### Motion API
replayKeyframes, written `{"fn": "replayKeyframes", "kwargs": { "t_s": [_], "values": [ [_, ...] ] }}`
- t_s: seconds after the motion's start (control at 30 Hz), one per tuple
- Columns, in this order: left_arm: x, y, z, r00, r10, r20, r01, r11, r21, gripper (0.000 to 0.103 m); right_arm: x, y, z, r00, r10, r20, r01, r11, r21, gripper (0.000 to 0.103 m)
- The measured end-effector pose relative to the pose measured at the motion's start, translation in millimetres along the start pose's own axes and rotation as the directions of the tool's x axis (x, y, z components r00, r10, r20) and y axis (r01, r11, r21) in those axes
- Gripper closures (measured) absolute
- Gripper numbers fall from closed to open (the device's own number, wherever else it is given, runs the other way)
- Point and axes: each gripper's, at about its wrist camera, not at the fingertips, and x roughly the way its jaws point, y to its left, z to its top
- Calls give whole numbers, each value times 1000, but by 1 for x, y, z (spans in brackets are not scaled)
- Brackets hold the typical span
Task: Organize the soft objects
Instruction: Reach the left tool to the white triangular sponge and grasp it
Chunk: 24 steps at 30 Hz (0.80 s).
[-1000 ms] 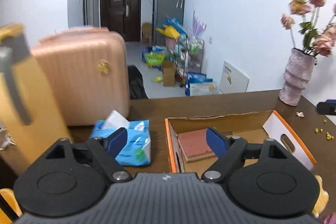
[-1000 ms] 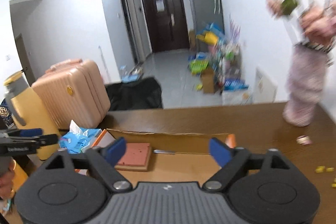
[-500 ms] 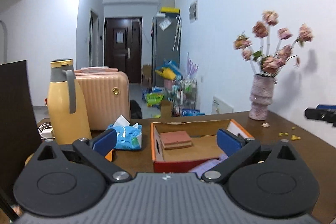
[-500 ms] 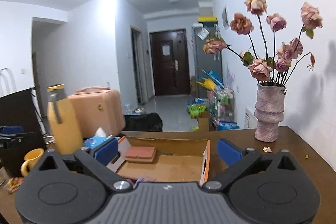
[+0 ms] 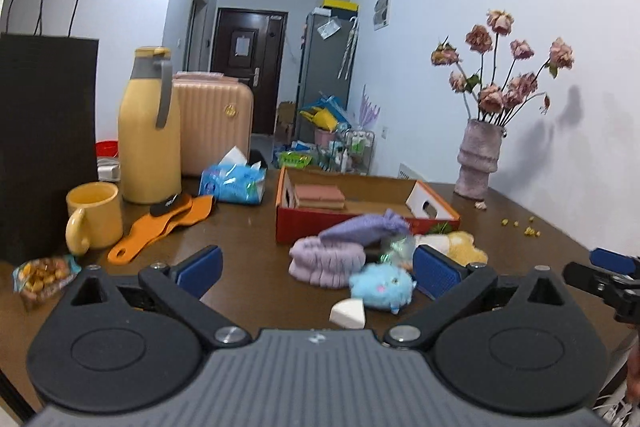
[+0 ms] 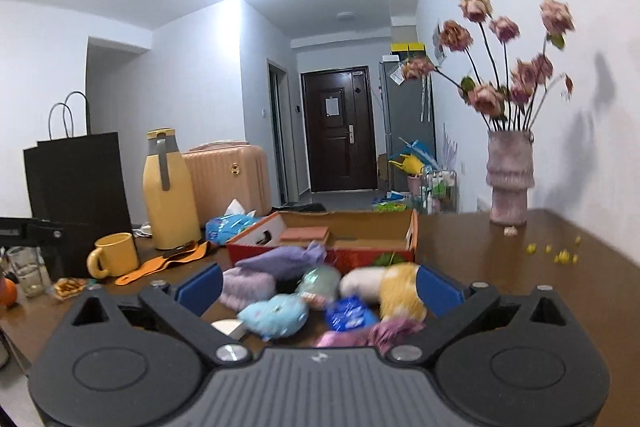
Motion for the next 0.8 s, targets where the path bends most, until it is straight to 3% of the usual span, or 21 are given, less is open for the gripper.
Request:
{"fn": "replayKeyframes", "kwargs": {
  "t_s": [0.2,0.33,0.47,0.63,0.8],
  "values": [
    [20,-4,-27,998,-14,-69,13,1000,-19,0,-6,9,-36,999,15,-33,-14,1000,13,0],
    [42,-12,-40,993,-8,-116,7,1000,-10,0,13,8,-48,996,3,-90,-5,1000,-31,0],
    [66,-18,-44,989,-4,-148,3,1000,-8,0,37,-4,-49,992,52,-116,-50,999,22,1],
    [104,-27,-46,981,4,-195,4,999,40,3,72,-17,-43,987,87,-136,-80,995,60,11],
    [140,-27,-53,967,-11,-253,17,1000,20,19,118,-22,-33,974,104,-202,-93,994,65,26]
  ]
}}
